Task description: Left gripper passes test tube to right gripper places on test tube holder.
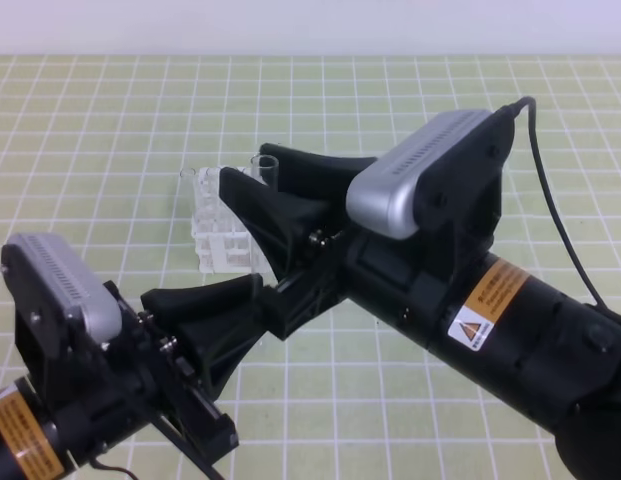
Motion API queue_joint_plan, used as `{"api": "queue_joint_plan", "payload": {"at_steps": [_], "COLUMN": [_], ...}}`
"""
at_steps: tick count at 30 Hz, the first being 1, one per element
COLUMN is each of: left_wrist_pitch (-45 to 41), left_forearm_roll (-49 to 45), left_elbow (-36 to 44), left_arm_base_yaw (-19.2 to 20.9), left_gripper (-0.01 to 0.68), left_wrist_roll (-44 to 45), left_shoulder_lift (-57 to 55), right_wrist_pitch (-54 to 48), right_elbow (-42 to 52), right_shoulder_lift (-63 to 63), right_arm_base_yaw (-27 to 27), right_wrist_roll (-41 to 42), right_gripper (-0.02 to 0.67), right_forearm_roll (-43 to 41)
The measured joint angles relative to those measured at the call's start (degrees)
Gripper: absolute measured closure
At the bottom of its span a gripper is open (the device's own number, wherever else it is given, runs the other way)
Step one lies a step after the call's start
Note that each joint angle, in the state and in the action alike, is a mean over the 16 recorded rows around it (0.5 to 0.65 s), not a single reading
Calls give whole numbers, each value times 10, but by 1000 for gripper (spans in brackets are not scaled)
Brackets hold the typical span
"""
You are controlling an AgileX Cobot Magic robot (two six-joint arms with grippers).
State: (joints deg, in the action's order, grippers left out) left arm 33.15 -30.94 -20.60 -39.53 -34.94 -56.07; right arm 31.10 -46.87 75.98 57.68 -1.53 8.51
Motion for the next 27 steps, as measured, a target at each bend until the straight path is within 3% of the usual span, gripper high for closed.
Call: {"api": "queue_joint_plan", "payload": {"at_steps": [10, 16, 27], "left_wrist_pitch": [1, -2, 1], "left_forearm_roll": [-1, -8, -21], "left_elbow": [0, 0, 0], "left_arm_base_yaw": [0, 0, 0], "left_gripper": [627, 587, 357], "left_wrist_roll": [1, 4, 11], "left_shoulder_lift": [0, 0, 1], "right_wrist_pitch": [0, -1, -4], "right_elbow": [0, 0, 0], "right_shoulder_lift": [0, 0, 0], "right_arm_base_yaw": [1, 1, -1], "right_wrist_roll": [-14, -15, -6], "right_gripper": [545, 557, 557], "right_forearm_roll": [-7, -7, -3]}}
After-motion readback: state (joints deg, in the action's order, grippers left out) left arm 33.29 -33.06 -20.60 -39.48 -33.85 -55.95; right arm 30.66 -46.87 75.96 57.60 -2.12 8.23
